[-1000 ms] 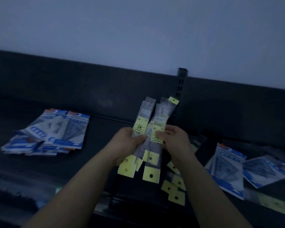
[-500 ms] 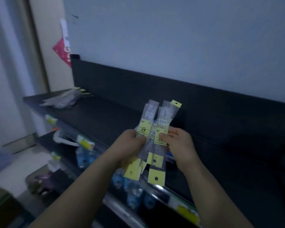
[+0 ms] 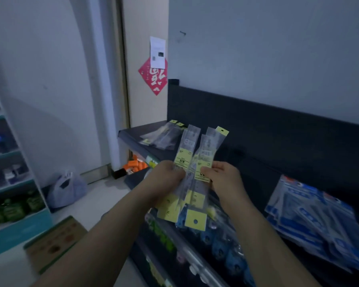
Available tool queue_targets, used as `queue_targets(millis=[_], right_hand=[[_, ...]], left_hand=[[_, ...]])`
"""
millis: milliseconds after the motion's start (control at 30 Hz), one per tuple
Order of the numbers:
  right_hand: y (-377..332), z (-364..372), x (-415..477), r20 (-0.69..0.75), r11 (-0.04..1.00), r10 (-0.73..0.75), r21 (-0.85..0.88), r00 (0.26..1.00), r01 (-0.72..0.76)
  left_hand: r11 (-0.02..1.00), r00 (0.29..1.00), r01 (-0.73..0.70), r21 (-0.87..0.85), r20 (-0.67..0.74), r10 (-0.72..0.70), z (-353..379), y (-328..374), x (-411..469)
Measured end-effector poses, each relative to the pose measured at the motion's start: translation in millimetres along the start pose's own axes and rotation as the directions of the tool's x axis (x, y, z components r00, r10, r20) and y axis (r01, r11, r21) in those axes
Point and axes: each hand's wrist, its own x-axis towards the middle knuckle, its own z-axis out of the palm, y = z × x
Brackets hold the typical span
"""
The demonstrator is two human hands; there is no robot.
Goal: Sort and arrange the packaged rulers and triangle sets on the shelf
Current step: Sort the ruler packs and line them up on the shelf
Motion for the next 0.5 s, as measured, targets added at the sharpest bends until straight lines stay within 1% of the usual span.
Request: queue_targets(millis=[233, 367, 500], right_hand=[[4.3, 65.7, 73.6, 0.028, 1.000, 0.012, -0.023, 1.000, -0.011], [2.0, 90.2, 122.9, 0.020, 1.000, 0.000, -0.015, 1.000, 0.000], [0.0, 113.1, 174.1, 0.018, 0.999, 0.010, -0.033, 1.000, -0.009]], left_hand=[[0.999, 0.999, 0.034, -0.027, -0.036, -0.035, -39.6, -36.6, 70.2], [0.999, 0.999, 0.013, -0.052, -0.029, -0.015, -56.9, -46.8, 121.3], [1.000, 0.998, -0.031, -0.006, -0.047, 0.030, -72.6, -54.5, 170.9]])
